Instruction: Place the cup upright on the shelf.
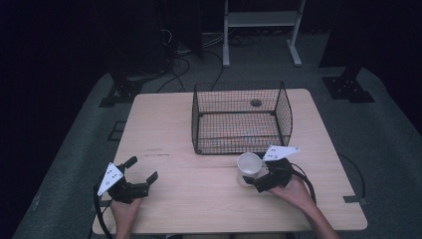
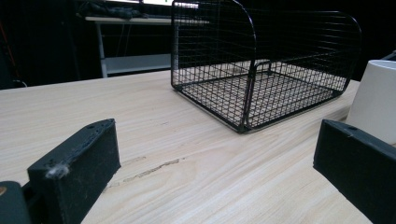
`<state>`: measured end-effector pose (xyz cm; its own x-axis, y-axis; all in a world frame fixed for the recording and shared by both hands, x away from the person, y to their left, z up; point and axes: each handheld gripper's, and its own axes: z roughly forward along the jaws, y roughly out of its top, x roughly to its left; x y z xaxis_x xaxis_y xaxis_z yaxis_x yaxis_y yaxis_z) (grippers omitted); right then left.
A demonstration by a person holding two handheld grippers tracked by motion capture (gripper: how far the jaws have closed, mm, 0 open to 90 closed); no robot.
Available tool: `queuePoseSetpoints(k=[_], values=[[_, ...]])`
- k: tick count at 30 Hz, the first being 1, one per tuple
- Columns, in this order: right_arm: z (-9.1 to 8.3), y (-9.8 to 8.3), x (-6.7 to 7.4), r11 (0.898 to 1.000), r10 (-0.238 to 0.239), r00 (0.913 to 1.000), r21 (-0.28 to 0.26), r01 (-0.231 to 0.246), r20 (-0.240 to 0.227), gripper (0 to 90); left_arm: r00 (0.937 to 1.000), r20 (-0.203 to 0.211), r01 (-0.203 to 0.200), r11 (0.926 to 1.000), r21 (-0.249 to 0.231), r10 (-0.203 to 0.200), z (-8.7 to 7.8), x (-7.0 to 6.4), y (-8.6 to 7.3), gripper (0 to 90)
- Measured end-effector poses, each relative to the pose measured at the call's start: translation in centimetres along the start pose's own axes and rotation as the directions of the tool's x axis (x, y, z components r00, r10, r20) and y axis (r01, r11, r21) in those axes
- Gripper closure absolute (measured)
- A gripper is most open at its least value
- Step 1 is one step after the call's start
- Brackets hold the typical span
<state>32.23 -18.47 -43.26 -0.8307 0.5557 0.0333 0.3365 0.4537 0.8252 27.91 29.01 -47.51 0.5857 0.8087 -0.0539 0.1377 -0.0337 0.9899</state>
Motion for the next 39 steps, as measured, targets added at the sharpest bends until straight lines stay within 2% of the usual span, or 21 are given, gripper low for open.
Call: queuePoseSetpoints(k=[10,12,16,17,18,27,32,39], values=[[0.7,0.2,-0.1,1.000,0.001,1.0000,0.004,-0.001,-0.005,2.6,1.0000,0.001,-0.001,1.0000,0.001,0.001,0.0,0.0,0.0,0.0],[0.5,0.2,-0.2,1.000,-0.002,0.9997,-0.006,0.002,-0.024,10.8,1.0000,0.001,-0.001,1.0000,0.000,0.001,0.0,0.0,0.0,0.0],[0.4,0.3,-0.5,1.000,0.006,0.9993,-0.015,-0.007,-0.036,13.5,1.0000,0.001,-0.001,1.0000,0.001,0.001,0.0,0.0,0.0,0.0],[0.3,0.3,-0.6,1.000,0.004,0.9990,-0.012,-0.004,-0.045,17.8,1.0000,0.001,-0.002,1.0000,0.001,0.002,0.0,0.0,0.0,0.0],[0.2,0.3,-0.6,1.000,0.000,0.9988,-0.014,0.000,-0.049,18.4,1.0000,0.000,-0.002,1.0000,0.001,0.002,0.0,0.0,0.0,0.0],[0.1,0.6,-0.6,1.000,-0.004,0.9991,-0.005,0.004,-0.042,19.5,1.0000,-0.001,-0.004,1.0000,0.000,0.004,0.0,0.0,0.0,0.0],[-0.2,0.9,-0.8,1.000,0.011,0.9973,-0.013,-0.012,-0.073,19.7,1.0000,0.001,-0.005,1.0000,-0.001,0.005,0.0,0.0,0.0,0.0],[-0.7,1.4,-0.9,1.000,0.019,0.9954,-0.008,-0.020,-0.093,19.8,1.0000,0.000,-0.004,1.0000,0.000,0.004,0.0,0.0,0.0,0.0]])
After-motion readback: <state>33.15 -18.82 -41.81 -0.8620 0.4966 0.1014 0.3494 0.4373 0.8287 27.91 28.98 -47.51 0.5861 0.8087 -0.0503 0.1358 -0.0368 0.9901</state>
